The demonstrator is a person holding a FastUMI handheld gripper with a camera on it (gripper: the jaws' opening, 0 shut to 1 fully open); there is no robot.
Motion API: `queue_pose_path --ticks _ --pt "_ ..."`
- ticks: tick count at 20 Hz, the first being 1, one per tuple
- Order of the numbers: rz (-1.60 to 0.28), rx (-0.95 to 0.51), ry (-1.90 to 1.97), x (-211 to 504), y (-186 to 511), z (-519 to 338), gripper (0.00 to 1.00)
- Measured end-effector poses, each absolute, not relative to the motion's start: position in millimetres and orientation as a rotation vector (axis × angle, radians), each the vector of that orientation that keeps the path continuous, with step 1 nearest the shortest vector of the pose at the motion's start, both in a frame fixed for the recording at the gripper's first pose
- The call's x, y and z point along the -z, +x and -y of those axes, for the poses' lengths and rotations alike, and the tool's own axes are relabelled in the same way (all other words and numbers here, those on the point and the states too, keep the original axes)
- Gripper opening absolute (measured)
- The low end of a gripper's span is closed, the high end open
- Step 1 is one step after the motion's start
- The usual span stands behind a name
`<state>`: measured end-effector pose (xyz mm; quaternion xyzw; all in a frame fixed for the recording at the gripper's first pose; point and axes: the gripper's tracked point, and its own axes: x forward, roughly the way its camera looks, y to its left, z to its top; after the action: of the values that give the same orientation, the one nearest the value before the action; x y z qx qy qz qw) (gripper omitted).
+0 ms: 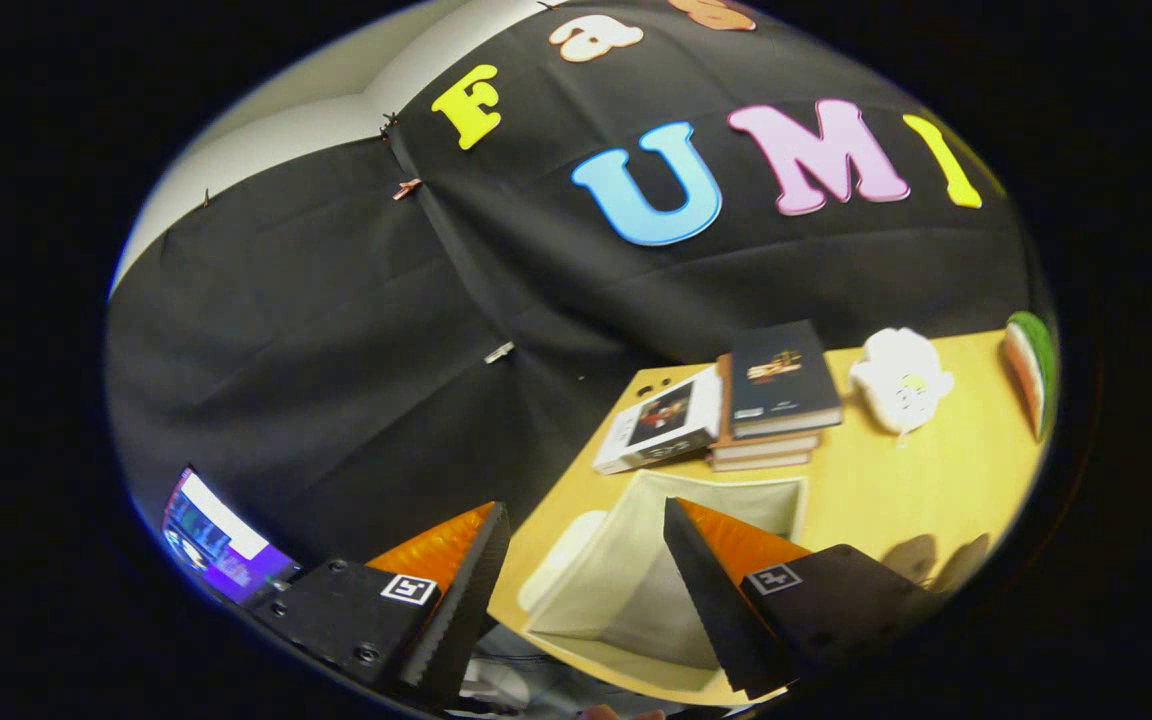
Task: Open the storage box then place both shoes into the box .Put the left shoe in first, then the right shoe, with the right side of both shoes facing outward in a uniform manner.
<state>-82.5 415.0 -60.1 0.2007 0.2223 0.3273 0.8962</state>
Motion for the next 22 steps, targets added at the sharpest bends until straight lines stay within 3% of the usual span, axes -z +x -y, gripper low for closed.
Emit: queue_pose_path --ticks 7,15,22 --pt "-0.469 -0.486 0.221 108 -77 -304 0.96" --pt "-0.692 -0.342 0.198 218 -106 -225 0.96" --pt "-0.836 -0.297 0.151 299 -124 -202 0.85"
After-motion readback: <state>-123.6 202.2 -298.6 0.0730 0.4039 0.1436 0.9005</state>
